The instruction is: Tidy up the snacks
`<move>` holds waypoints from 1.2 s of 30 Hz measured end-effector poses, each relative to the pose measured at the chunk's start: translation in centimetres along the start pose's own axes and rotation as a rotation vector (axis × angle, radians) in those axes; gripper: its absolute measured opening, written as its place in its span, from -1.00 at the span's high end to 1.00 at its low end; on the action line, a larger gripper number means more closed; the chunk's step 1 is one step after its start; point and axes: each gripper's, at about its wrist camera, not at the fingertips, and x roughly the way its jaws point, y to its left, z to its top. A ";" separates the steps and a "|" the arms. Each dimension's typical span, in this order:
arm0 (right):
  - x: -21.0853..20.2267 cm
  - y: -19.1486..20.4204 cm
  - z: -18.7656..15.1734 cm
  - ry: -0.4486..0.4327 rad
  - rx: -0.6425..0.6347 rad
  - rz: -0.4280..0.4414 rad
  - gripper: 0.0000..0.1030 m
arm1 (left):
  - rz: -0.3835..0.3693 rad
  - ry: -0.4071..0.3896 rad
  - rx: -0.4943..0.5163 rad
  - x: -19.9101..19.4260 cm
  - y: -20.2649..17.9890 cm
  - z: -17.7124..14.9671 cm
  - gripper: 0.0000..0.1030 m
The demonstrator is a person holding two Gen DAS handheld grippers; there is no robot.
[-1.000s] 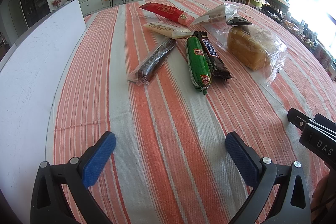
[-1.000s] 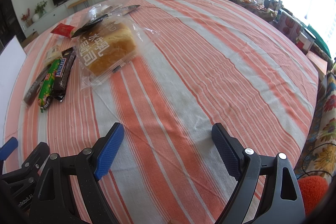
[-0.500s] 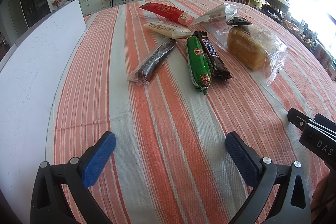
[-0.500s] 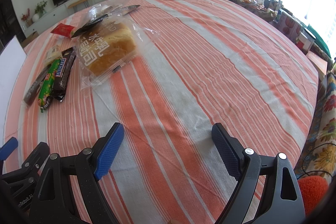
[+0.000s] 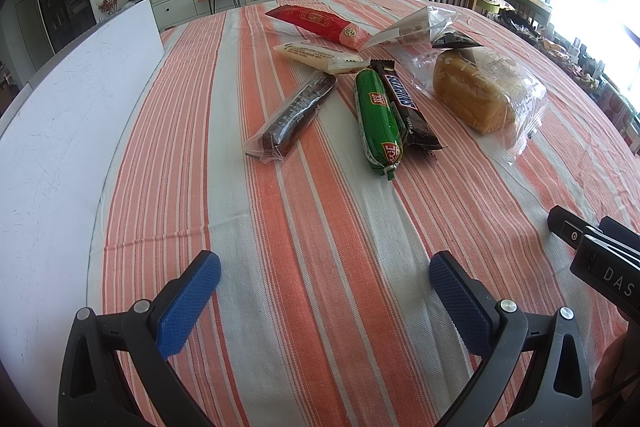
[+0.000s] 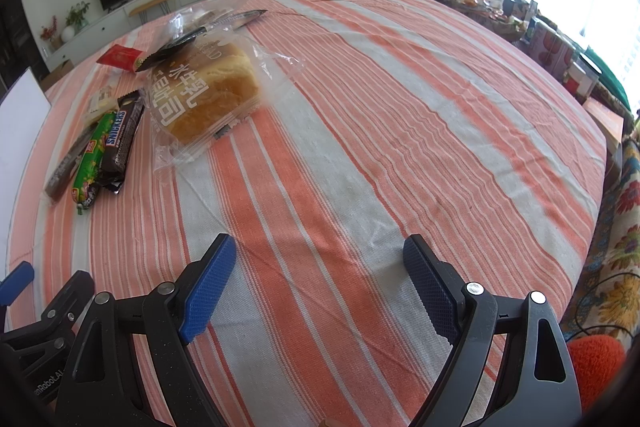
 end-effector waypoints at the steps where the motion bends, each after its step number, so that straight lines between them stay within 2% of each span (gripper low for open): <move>1: 0.0 0.0 0.0 0.000 0.000 0.000 -0.71 | 0.000 0.000 0.000 0.0 0.0 0.0 -1.00; 32: 0.1 0.1 0.0 0.001 -0.002 0.000 -0.71 | -0.001 0.001 0.001 0.0 0.0 0.0 -1.00; 36: 0.0 0.1 0.0 0.001 -0.002 0.001 -0.73 | -0.028 0.040 0.039 0.0 0.3 0.1 -1.00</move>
